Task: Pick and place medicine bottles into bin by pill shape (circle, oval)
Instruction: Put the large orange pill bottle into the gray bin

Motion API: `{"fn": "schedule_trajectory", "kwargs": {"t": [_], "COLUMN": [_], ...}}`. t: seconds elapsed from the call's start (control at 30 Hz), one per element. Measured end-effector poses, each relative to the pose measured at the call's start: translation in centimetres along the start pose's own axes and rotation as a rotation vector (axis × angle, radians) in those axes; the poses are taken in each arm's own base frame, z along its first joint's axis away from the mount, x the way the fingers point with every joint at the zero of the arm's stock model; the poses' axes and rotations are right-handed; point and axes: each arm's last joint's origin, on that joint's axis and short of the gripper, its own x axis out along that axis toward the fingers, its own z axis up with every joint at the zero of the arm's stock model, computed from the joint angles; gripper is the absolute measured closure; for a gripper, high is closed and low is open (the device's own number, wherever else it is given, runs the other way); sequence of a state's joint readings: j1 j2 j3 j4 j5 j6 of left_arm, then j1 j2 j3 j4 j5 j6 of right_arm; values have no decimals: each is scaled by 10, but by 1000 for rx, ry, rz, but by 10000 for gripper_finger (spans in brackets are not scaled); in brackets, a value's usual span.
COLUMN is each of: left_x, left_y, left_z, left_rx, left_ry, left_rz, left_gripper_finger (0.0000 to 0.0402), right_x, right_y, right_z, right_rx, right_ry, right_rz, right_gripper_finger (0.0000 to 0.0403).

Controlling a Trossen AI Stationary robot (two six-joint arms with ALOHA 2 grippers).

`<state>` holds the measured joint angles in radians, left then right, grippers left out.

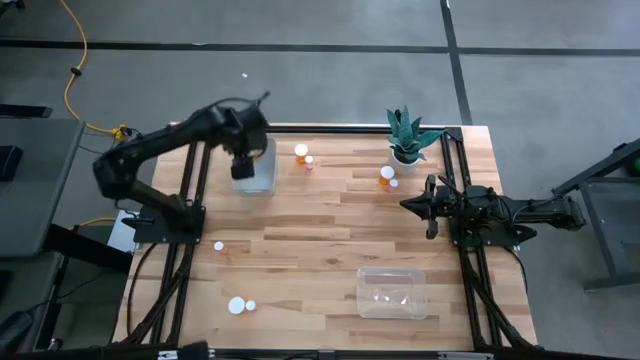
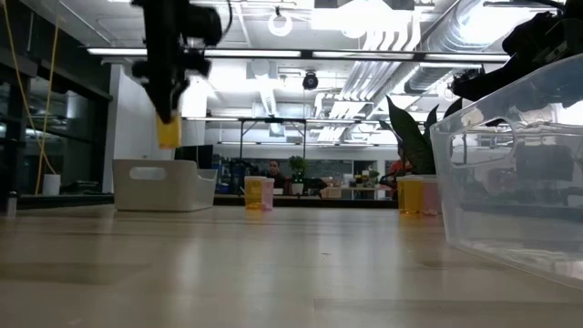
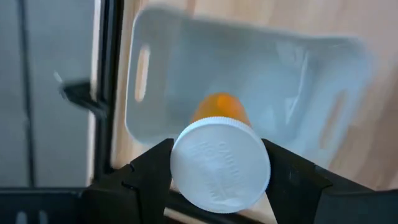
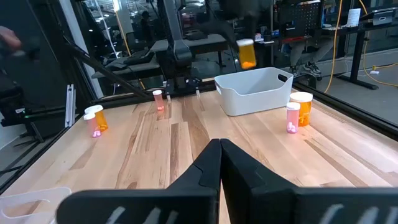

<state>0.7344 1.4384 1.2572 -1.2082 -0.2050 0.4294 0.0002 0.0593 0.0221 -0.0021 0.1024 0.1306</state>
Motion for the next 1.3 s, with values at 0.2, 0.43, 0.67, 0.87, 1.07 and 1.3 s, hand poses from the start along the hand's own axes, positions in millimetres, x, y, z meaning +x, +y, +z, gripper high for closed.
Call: {"fn": "schedule_trajectory", "kwargs": {"t": [0.2,0.43,0.67,0.87,1.07,1.3], "left_x": [50,85,100,108,113,113], "left_y": [31,38,40,43,44,49], "left_z": [9,20,25,28,31,38], "left_rx": [-110,-48,77,158,224,139], "left_ry": [76,127,144,142,130,80], "left_rz": [-98,-145,-129,-114,-95,-13], "left_gripper_finger": [190,190,190,190,190,190], "right_x": [0,0,0,0,0,0], "right_y": [0,0,0,0,0,0], "right_z": [0,0,0,0,0,0], "right_rx": [0,0,0,0,0,0], "right_ry": [0,0,0,0,0,0], "right_rz": [0,0,0,0,0,0], "right_gripper_finger": [403,403,403,403,403,403]}}
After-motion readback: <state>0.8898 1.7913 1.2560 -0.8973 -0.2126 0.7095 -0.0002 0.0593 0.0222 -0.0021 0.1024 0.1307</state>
